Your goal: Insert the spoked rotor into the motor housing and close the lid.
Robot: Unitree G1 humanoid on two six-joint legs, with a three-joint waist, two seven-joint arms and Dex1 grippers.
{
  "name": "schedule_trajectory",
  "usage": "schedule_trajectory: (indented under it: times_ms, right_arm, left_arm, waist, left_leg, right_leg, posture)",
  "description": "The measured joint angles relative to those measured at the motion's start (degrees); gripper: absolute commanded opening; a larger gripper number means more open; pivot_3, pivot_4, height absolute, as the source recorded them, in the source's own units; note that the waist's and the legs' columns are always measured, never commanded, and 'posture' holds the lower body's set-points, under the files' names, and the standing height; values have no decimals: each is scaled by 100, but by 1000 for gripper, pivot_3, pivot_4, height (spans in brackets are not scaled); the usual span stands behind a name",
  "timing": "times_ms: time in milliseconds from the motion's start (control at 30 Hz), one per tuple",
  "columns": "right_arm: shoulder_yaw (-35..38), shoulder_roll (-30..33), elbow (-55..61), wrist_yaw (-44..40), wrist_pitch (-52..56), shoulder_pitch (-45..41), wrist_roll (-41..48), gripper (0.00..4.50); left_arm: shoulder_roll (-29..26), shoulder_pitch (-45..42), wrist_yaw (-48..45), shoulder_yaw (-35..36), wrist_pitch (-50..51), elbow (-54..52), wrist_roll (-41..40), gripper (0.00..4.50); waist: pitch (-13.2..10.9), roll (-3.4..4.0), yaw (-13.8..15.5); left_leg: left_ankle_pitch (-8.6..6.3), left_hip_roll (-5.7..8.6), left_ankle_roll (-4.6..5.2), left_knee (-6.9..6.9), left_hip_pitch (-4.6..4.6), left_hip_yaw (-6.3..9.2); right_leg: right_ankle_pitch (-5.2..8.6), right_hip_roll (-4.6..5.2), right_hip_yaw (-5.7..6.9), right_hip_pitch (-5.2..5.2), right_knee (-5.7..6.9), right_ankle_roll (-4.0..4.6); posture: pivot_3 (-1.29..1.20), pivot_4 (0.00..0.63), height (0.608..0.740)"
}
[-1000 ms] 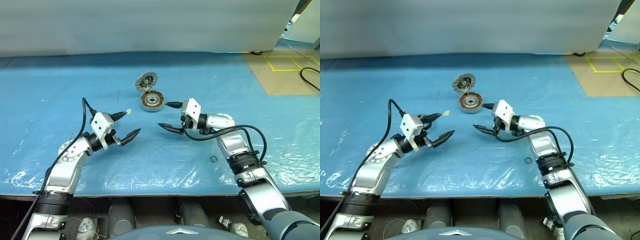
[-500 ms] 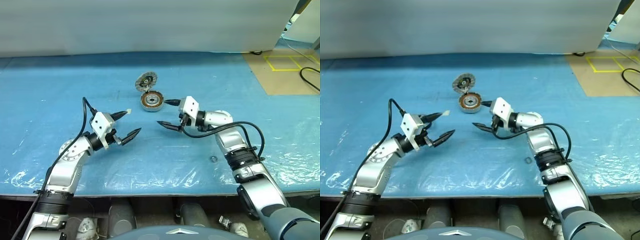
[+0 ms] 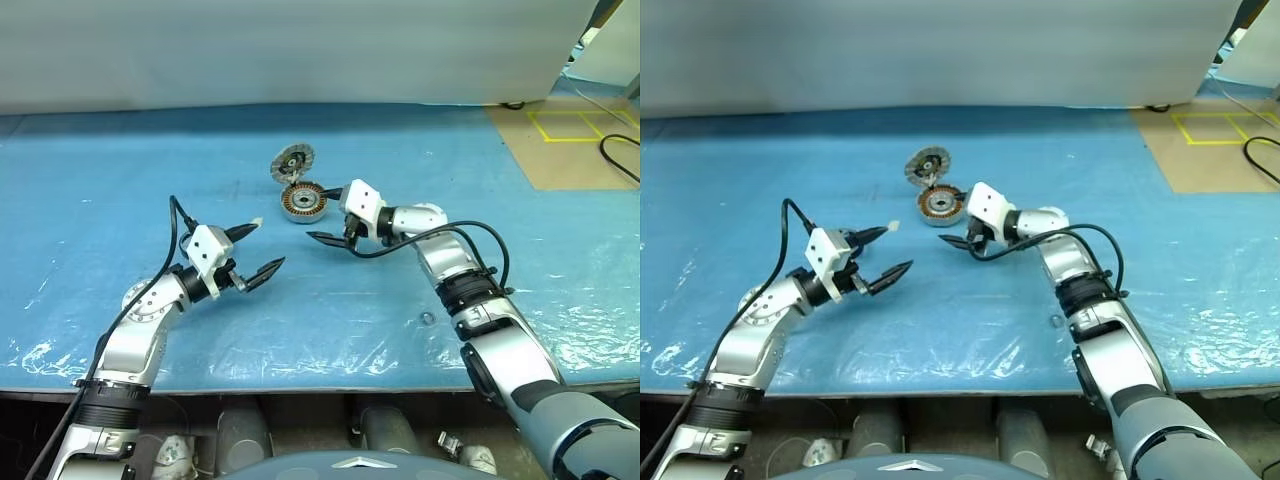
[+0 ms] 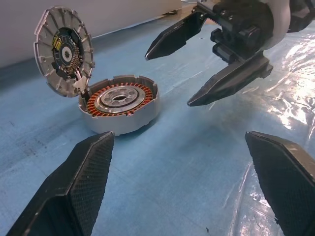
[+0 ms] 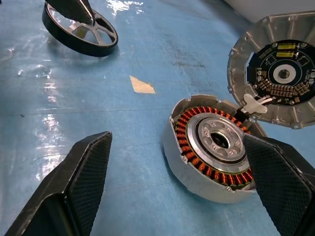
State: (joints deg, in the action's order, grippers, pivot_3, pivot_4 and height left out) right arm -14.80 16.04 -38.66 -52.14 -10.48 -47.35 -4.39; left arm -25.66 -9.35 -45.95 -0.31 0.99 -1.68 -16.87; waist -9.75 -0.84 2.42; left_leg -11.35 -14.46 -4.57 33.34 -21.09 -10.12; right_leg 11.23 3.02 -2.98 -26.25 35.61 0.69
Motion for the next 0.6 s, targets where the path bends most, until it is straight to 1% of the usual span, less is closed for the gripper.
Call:
schedule_trajectory:
  times_ms: [167, 267, 333, 400, 433, 467, 600]
  right_arm:
    - [-337, -147, -559, 107, -444, -240, -442, 4473]
    - [-489, -260, -978, 265, -688, -413, -692, 3878]
    - [-565, -286, -1257, 410, -853, -562, -842, 3230]
    - [-615, -287, -1503, 554, -1000, -697, -992, 2474]
    - [-621, -296, -1607, 635, -1086, -741, -1041, 2179]
    - [-626, -306, -1715, 720, -1167, -800, -1088, 1748]
    - [-666, -308, -2054, 1041, -1413, -1025, -1314, 291]
  left_arm:
    - [11, 0, 0, -4, 0, 15, 23, 4500]
    - [17, 0, 2, -6, -1, 18, 34, 4500]
    - [18, 2, 5, -7, -1, 19, 39, 4500]
    - [17, 7, 16, -5, -1, 19, 44, 4500]
    - [16, 14, 21, -5, -1, 18, 45, 4500]
    - [16, 21, 23, -5, -1, 19, 46, 4500]
    - [16, 48, 44, -3, -1, 17, 50, 4500]
  waist:
    - [0, 0, 2]
    - [0, 0, -1]
    - [0, 0, 0]
    - [0, 0, 0]
    - [0, 0, 1]
    - [0, 0, 1]
    - [0, 0, 0]
  left_leg:
    - [0, 0, 0, 0, -2, 0]
    - [0, 0, 0, 0, -2, 0]
    - [0, 0, 0, 0, -2, 0]
    - [0, 0, 0, 1, -2, 0]
    - [0, 0, 0, 1, -3, 0]
    - [0, 0, 0, 1, -3, 0]
    - [0, -1, 1, 1, -2, 0]
  right_leg:
    - [0, 1, 2, 0, 1, 0]
    - [0, 1, 2, -2, 3, 0]
    - [0, 1, 2, -2, 4, 1]
    - [0, 2, 2, -2, 4, 1]
    - [0, 1, 2, -2, 4, 1]
    - [0, 2, 2, -2, 4, 1]
    - [0, 1, 2, -2, 5, 1]
  posture:
    - [0, 150, 740]
    - [0, 150, 740]
    - [0, 150, 740]
    - [0, 150, 740]
    - [0, 150, 740]
    - [0, 150, 740]
    - [0, 150, 740]
